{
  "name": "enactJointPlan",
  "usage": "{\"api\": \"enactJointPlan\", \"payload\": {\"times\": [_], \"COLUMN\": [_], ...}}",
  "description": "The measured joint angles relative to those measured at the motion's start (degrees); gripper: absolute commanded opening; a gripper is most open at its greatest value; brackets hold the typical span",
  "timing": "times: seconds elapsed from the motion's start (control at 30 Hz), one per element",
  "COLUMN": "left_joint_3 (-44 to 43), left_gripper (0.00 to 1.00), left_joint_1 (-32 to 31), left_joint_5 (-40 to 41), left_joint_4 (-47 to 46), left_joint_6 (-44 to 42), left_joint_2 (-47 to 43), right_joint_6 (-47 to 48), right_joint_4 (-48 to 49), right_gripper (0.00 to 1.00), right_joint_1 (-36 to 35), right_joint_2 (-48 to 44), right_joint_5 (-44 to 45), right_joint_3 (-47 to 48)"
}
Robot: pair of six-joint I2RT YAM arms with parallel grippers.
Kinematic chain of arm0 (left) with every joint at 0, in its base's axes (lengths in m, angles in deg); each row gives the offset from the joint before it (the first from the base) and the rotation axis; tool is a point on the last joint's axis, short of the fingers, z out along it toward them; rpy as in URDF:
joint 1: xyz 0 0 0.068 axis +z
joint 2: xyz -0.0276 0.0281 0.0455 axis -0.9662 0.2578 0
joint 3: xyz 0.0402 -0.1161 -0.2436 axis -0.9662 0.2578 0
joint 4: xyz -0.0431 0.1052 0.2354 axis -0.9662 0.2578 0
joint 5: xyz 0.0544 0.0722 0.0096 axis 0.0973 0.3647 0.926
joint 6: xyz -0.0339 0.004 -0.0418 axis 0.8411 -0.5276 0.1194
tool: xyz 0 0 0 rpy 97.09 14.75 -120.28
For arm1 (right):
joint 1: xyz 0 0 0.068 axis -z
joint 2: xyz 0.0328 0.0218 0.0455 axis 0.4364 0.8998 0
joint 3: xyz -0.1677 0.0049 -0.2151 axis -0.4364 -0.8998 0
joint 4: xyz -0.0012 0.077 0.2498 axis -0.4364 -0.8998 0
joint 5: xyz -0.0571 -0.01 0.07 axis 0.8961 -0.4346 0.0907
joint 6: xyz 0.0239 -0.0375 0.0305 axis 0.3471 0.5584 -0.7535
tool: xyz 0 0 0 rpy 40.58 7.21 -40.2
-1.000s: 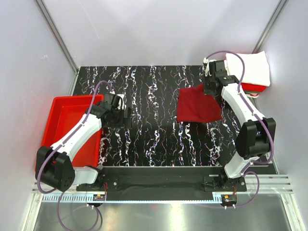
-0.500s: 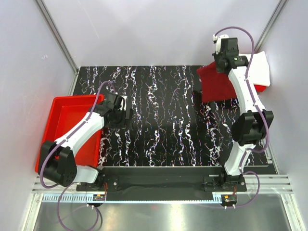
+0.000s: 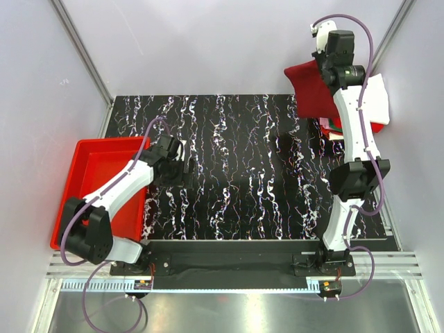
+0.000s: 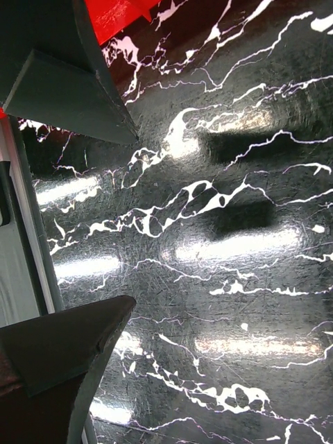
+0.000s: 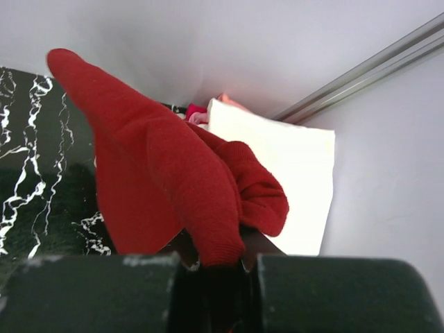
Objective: Fold and stack the t-shirts
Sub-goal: Neatly place the folded tshirt to the corner
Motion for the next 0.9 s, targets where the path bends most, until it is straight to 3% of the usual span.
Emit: {"api": "enactJointPlan", "payload": {"times": [0.9], "left_joint_3": [0.00], "left_gripper": [0.99], "left_joint_1": [-2.45], "left_joint_5": [0.57], "left_joint_4": [0.02], "left_joint_6": [0.00], "left_joint_2": [2.95], "right_joint_6": [0.59], "right_joint_4": [4.83], "right_gripper": [0.00], "right_joint_1": [10.71], "right_joint_2": [0.50], "right_joint_5": [-3.32], "right_joint_3": [4.68]}}
